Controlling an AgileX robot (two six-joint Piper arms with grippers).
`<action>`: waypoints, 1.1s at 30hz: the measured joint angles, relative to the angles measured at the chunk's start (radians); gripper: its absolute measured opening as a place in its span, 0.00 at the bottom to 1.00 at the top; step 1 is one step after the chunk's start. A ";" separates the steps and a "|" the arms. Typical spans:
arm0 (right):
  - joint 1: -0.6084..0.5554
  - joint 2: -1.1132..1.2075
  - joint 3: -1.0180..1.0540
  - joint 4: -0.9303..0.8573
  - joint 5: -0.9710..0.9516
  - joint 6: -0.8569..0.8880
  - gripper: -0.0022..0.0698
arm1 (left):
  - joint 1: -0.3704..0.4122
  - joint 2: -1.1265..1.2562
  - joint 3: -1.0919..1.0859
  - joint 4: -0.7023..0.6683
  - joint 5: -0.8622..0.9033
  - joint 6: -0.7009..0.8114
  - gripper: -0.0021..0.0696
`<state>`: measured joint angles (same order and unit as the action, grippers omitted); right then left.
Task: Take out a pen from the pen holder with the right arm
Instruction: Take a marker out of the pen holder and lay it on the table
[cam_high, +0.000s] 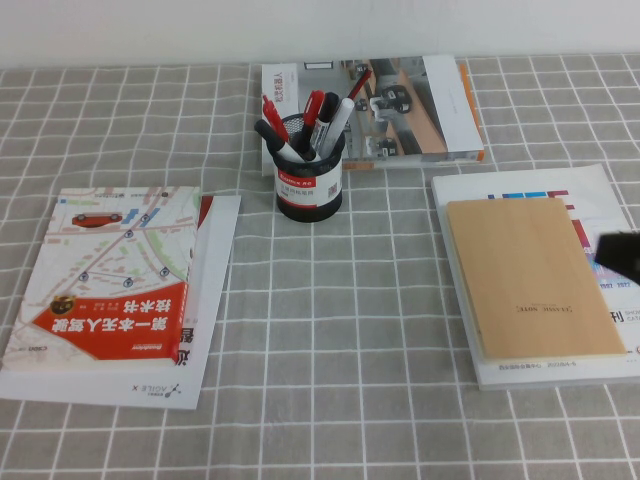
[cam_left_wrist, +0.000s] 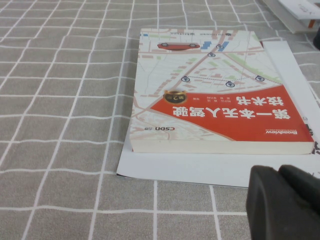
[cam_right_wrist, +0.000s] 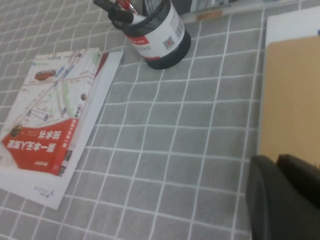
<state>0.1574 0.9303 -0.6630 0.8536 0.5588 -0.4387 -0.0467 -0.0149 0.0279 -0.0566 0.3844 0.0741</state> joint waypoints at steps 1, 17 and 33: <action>0.008 0.039 -0.027 -0.001 -0.003 -0.017 0.01 | 0.000 0.000 0.000 0.000 0.000 0.000 0.02; 0.483 0.431 -0.227 -0.114 -0.379 -0.096 0.01 | 0.000 0.000 0.000 0.000 0.000 0.000 0.02; 0.583 0.703 -0.236 -0.798 -1.150 0.335 0.10 | 0.000 0.000 0.000 0.000 0.000 0.000 0.02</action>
<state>0.7400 1.6332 -0.8986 0.0557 -0.5915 -0.1039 -0.0467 -0.0149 0.0279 -0.0566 0.3844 0.0741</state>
